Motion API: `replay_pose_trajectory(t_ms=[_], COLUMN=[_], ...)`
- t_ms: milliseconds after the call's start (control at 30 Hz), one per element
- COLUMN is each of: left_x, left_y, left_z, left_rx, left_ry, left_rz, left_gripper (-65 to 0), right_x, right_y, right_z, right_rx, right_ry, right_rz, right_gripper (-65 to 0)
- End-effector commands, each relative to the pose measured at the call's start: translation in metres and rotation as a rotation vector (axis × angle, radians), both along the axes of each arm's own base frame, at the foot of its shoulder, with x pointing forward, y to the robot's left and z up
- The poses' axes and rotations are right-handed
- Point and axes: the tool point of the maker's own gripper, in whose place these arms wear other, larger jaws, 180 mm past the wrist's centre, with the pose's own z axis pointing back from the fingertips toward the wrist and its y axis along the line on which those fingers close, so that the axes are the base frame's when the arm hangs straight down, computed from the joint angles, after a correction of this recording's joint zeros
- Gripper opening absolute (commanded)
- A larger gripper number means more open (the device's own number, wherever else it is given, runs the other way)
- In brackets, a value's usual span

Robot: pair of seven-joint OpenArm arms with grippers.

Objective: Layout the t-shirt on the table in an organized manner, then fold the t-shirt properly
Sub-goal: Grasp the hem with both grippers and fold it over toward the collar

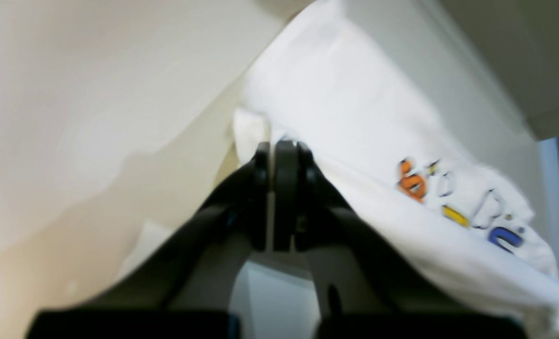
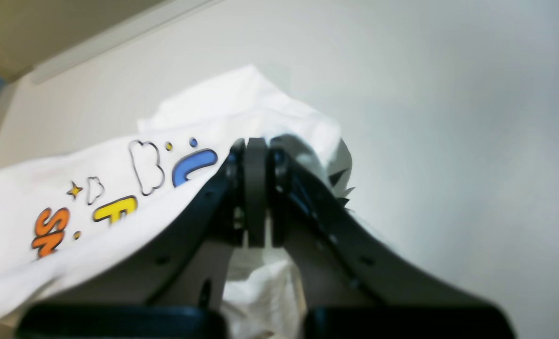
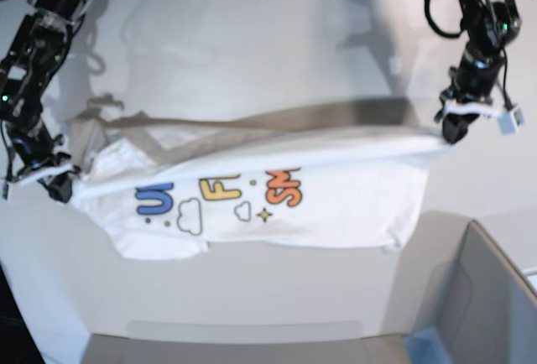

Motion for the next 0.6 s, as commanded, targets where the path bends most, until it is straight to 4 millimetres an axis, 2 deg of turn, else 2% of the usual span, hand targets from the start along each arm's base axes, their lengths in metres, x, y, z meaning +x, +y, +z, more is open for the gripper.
replay_pose_trajectory(t_ms=[0,100,200,267,333,467,567], left_x=[0.013,0.049,0.083,0.099,0.106,0.106,0.104], left_y=[-0.001,-0.003,0.000,-0.004,-0.006,-0.013,-0.008], left_z=[0.007,0.005,-0.009,-0.019,-0.024,-0.027,-0.031], left_rx=[-0.003,-0.071,-0.139,-0.169,-0.169,-0.168,-0.189], left_ry=[-0.017,0.000,0.042,0.081,0.118,0.140,0.166], left_rz=[-0.020,-0.038,-0.030,-0.043,-0.067,-0.093,-0.049], left_gripper=[-65.0,-65.0,-65.0,-64.8,-60.1,-46.8,-42.3], right_x=[0.013,0.028,0.040,0.043,0.044,0.043,0.043], right_y=[-0.011,-0.013,-0.007,-0.001,0.008,0.009,0.008], right_z=[0.026,0.021,0.011,0.006,0.004,-0.001,-0.001], right_rx=[-0.013,-0.010,-0.060,-0.073,-0.068,-0.062,-0.065], right_ry=[-0.080,-0.056,-0.007,0.009,0.009,0.020,0.021], right_rz=[-0.018,-0.016,0.006,0.021,0.032,0.034,0.033], right_gripper=[-65.0,-65.0,-65.0,-65.0,-65.0,-65.0,-65.0])
